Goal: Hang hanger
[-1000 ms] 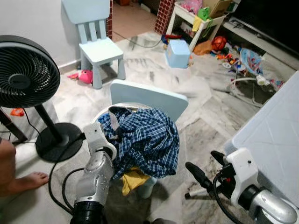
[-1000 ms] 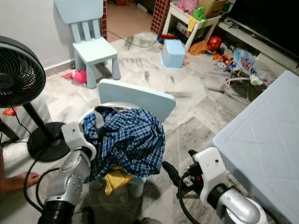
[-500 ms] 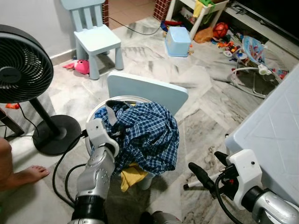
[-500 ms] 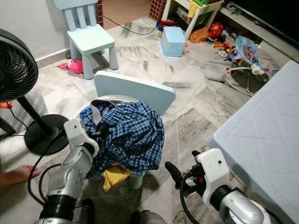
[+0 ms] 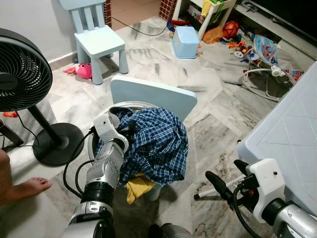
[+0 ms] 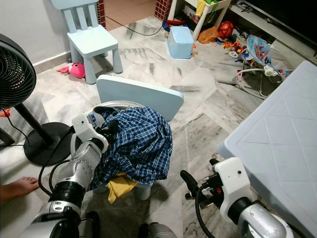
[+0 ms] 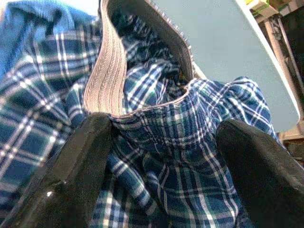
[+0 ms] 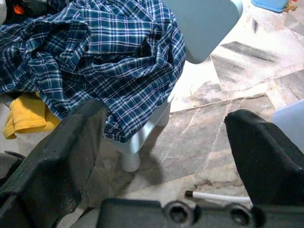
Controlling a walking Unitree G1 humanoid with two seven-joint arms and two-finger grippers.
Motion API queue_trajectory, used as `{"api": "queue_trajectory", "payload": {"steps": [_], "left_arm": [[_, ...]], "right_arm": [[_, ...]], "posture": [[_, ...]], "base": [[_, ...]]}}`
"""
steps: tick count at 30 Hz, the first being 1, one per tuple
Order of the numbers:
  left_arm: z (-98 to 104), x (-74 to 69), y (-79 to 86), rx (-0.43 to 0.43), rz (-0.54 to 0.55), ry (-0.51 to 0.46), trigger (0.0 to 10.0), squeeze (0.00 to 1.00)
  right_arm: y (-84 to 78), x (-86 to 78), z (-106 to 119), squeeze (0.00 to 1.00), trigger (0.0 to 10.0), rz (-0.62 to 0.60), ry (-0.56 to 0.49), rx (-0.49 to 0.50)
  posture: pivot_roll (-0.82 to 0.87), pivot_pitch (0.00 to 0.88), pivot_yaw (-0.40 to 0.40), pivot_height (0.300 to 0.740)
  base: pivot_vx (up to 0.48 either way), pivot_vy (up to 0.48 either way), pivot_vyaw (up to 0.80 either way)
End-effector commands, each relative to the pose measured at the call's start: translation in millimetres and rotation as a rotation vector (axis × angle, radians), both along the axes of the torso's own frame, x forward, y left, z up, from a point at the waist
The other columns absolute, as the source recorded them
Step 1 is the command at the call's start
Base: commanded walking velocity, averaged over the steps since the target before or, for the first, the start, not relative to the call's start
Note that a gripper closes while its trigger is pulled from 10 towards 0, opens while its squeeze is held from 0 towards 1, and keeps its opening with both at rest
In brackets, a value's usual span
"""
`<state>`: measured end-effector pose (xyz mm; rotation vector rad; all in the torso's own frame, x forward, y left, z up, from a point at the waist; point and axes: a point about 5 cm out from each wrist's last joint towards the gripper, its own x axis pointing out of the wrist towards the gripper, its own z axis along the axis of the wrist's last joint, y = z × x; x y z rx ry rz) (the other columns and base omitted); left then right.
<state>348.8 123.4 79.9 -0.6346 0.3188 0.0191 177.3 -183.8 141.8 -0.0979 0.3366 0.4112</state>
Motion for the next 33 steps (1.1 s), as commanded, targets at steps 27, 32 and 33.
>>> {"api": "queue_trajectory", "payload": {"steps": [27, 32, 33], "left_arm": [[-0.7, 10.5, -7.6, -0.305, 0.104, 0.003, 0.0, 0.0], [-3.1, 10.3, -9.8, -0.323, 0.11, 0.016, 0.0, 0.0], [-3.1, 10.3, -9.8, -0.323, 0.11, 0.016, 0.0, 0.0]], "right_arm": [[2.3, -0.7, 3.3, 0.0, 10.0, 0.028, 0.004, -0.006], [2.5, 0.6, 2.8, 0.0, 10.0, 0.024, 0.002, -0.006], [2.5, 0.6, 2.8, 0.0, 10.0, 0.024, 0.002, -0.006]], "posture": [[-0.35, 0.212, -0.193, 0.74], [-0.35, 0.209, -0.191, 0.74], [-0.35, 0.209, -0.191, 0.74]], "base": [[0.0, 0.0, 0.0], [0.0, 0.0, 0.0], [0.0, 0.0, 0.0]]}}
